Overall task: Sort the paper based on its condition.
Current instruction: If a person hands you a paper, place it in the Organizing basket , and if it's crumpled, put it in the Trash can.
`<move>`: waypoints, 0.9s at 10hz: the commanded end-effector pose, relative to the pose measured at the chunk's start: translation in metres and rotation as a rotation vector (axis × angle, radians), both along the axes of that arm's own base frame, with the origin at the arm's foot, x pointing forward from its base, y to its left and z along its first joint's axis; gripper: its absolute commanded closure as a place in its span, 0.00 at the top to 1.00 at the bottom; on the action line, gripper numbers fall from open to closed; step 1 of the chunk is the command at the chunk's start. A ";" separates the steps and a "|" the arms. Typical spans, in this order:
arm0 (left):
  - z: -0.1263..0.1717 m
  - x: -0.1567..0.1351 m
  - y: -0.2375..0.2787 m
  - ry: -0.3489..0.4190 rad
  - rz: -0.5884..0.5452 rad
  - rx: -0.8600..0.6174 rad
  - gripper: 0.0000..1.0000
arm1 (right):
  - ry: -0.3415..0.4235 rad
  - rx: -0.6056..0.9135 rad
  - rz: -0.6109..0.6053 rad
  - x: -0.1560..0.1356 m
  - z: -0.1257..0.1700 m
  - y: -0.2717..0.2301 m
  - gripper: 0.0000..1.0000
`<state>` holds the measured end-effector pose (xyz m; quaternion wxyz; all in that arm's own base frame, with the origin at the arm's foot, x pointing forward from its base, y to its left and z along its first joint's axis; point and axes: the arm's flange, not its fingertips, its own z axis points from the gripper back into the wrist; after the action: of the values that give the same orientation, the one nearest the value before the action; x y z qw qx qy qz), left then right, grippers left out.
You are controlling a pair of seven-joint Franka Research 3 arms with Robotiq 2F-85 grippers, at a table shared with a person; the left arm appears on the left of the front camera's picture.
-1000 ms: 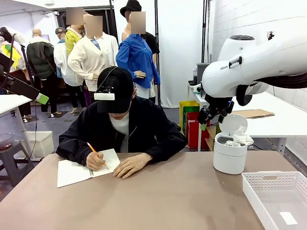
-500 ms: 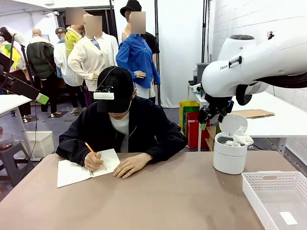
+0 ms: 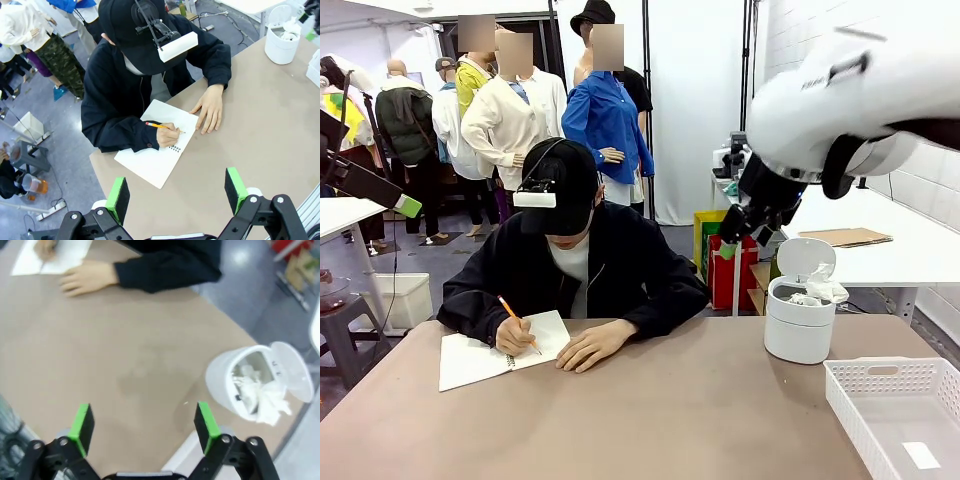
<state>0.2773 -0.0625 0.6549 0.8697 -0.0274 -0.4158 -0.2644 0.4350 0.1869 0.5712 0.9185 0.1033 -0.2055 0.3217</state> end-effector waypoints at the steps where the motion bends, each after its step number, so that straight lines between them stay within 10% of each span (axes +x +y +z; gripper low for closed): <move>1: 0.000 -0.001 0.001 0.007 -0.001 -0.002 1.00 | 0.017 0.074 0.083 -0.028 0.011 -0.003 1.00; 9: 0.000 -0.001 0.001 0.007 -0.001 -0.002 1.00 | -0.196 0.221 0.193 -0.012 0.090 0.039 1.00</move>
<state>0.2773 -0.0625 0.6549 0.8697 -0.0274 -0.4159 -0.2645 0.4136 0.2241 0.6652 0.8599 0.1717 -0.3034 0.3729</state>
